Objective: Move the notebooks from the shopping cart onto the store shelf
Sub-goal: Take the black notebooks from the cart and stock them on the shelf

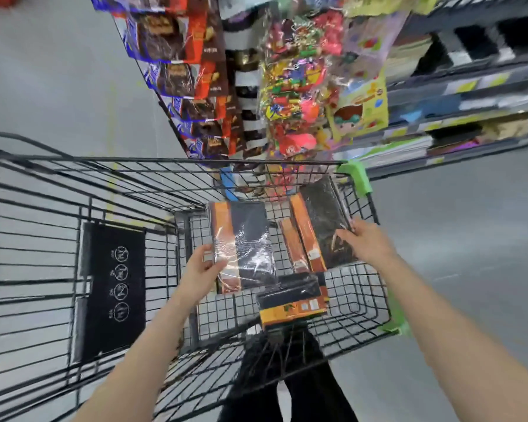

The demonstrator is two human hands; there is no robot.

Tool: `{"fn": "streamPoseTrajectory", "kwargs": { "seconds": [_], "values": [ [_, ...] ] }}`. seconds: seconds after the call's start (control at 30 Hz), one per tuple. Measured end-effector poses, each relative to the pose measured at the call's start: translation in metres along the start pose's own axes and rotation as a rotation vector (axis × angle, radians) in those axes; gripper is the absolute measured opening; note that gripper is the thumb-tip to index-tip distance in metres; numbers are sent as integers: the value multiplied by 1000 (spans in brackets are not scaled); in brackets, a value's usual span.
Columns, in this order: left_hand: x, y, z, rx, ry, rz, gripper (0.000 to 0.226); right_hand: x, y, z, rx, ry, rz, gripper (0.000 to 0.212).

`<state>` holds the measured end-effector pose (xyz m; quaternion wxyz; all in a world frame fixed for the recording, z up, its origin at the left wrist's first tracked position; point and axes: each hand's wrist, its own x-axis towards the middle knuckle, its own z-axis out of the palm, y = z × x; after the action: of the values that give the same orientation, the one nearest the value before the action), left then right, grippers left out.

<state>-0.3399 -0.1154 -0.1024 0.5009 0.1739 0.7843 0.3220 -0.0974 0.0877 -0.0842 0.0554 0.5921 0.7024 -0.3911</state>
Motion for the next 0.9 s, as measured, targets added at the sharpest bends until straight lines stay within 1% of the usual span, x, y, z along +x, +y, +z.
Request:
{"fn": "streamPoseTrajectory", "kwargs": {
  "seconds": [0.1, 0.17, 0.27, 0.33, 0.4, 0.47, 0.5, 0.57, 0.6, 0.63, 0.7, 0.73, 0.8, 0.83, 0.87, 0.9],
  "values": [
    [-27, 22, 7, 13, 9, 35, 47, -40, 19, -27, 34, 76, 7, 31],
    [-37, 35, 15, 33, -5, 42, 51, -63, 35, -45, 87, 103, 10, 29],
    [-47, 65, 34, 89, -55, 93, 50, -90, 58, -74, 173, 173, 41, 20],
    [-52, 89, 55, 101, -73, 137, 41, -102, 78, -95, 236, 228, 79, 25],
    [-59, 113, 84, 81, -77, 185, 32, -108, 105, -118, 290, 288, 107, 26],
    [-67, 135, 123, 56, -72, 213, 35, -112, 134, -145, 322, 305, 130, 27],
    [-72, 144, 144, 61, -73, 227, 39, -114, 151, -157, 321, 311, 135, 30],
    [-85, 160, 190, 86, -62, 245, 43, -113, 195, -183, 335, 326, 124, 47],
    [-93, 166, 215, 65, -62, 243, 43, -113, 216, -198, 335, 312, 118, 52],
    [-99, 171, 239, 27, -55, 246, 42, -114, 236, -214, 329, 289, 132, 50],
    [-107, 180, 286, -50, -45, 240, 43, -117, 273, -243, 335, 265, 162, 33],
    [-110, 184, 308, -65, -39, 241, 48, -116, 292, -254, 349, 258, 151, 25],
    [-109, 189, 348, -97, -34, 255, 64, -115, 327, -274, 385, 246, 151, 20],
    [-108, 191, 364, -96, -35, 247, 65, -114, 342, -283, 412, 246, 162, 21],
    [-110, 195, 379, -90, -37, 237, 57, -111, 356, -292, 438, 248, 178, 22],
    [-115, 201, 392, -73, -44, 231, 42, -109, 368, -300, 462, 254, 199, 22]
  ]
}}
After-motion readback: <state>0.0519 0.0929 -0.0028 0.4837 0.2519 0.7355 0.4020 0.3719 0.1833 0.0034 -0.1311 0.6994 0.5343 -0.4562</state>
